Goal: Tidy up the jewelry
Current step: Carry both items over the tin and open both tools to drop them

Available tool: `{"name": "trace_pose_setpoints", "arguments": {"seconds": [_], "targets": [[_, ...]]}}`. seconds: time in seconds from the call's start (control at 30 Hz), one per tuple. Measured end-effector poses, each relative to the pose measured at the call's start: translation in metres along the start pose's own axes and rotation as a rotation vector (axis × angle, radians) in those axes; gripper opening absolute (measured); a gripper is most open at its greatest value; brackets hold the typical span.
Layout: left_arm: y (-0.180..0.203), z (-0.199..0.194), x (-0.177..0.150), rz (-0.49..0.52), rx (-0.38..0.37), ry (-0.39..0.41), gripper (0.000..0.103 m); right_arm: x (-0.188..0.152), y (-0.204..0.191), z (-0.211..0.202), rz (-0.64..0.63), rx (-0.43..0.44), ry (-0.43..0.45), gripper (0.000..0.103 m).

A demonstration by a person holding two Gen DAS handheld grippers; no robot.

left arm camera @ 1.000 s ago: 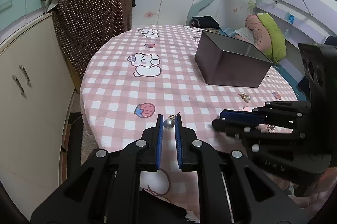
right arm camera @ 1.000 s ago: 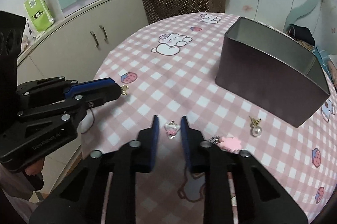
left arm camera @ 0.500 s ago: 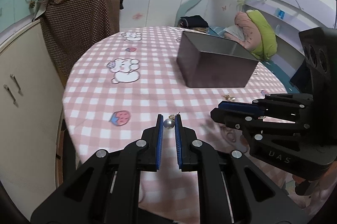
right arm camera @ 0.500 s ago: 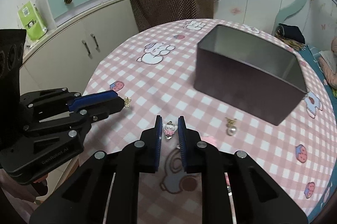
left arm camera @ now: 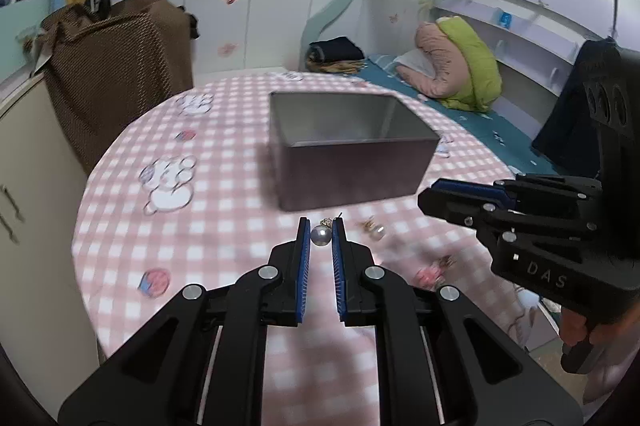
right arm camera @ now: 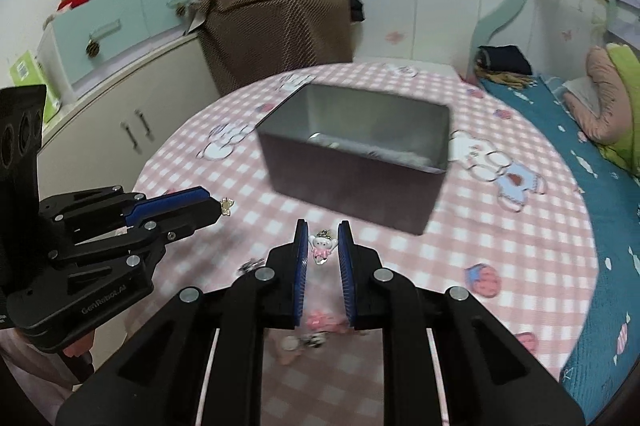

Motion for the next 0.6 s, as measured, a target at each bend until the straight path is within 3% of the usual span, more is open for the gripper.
{"name": "trace_pose_setpoints", "arguments": {"seconds": [0.4, 0.6], "targets": [[0.018, 0.014, 0.041, 0.054, 0.0, 0.05, 0.011, 0.039, 0.03, -0.012, 0.028, -0.035, 0.107, 0.015], [0.019, 0.025, 0.061, 0.067, 0.0, 0.072, 0.011, 0.052, 0.037, 0.0, 0.023, -0.029, 0.111, 0.015]]}}
Point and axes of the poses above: each gripper's, at about its wrist camera, not at the fingertips, and z roughly the way its jaws point, y to its right, x to its top, the point moved 6 cm from there along z, roughly the way its jaws point
